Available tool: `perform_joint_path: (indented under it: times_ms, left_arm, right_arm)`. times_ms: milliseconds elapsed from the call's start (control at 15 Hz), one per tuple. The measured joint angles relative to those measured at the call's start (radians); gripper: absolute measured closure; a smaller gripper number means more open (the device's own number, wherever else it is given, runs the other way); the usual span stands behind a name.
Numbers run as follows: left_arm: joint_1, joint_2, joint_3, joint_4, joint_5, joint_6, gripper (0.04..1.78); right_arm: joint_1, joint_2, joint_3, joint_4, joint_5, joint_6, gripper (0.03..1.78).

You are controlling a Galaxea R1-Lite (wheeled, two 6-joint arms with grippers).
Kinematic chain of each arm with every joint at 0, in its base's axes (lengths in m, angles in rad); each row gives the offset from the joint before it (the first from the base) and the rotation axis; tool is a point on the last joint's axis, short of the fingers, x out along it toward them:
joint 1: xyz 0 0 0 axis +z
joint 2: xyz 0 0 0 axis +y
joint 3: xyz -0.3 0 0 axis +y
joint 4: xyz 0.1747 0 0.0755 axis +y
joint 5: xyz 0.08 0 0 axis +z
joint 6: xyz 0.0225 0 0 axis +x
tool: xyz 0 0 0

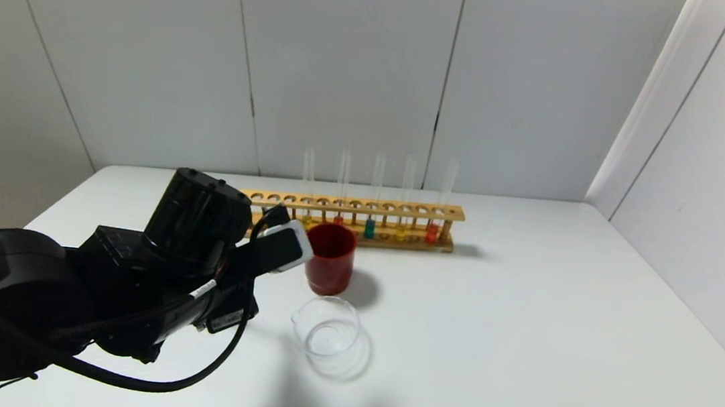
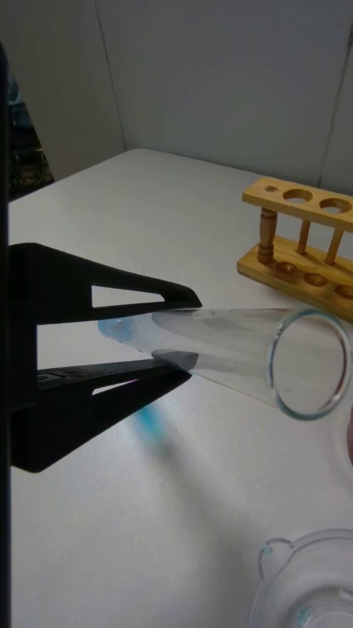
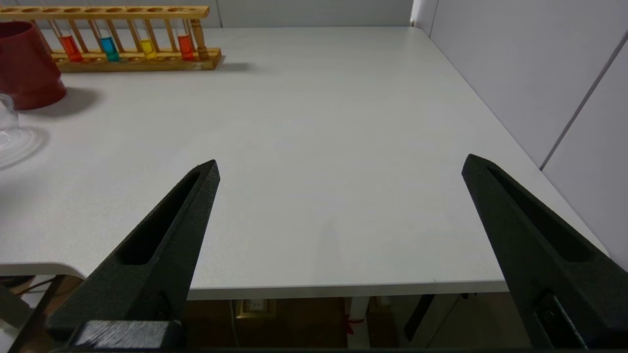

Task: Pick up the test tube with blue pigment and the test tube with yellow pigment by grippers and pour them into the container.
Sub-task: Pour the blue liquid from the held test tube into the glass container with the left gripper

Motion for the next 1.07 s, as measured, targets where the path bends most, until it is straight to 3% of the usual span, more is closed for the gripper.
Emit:
perform_joint_path:
  times_ms: [267,533,1067]
  left_arm:
    - [-0.002,0.013,-0.007,0.003,0.031,0.119,1.55]
    - [-0.011,0.033,-0.024,0.006,0.039,0.145,1.55]
    - [-0.089,0.072,-0.052,0.008,0.208,0.198,1.55]
  right_arm:
    - [0.0,0.0,0.0,0.0,0.0,0.0,0.08]
    - [0.0,0.0,0.0,0.0,0.0,0.0,0.08]
    - [0.0,0.0,0.0,0.0,0.0,0.0,0.08]
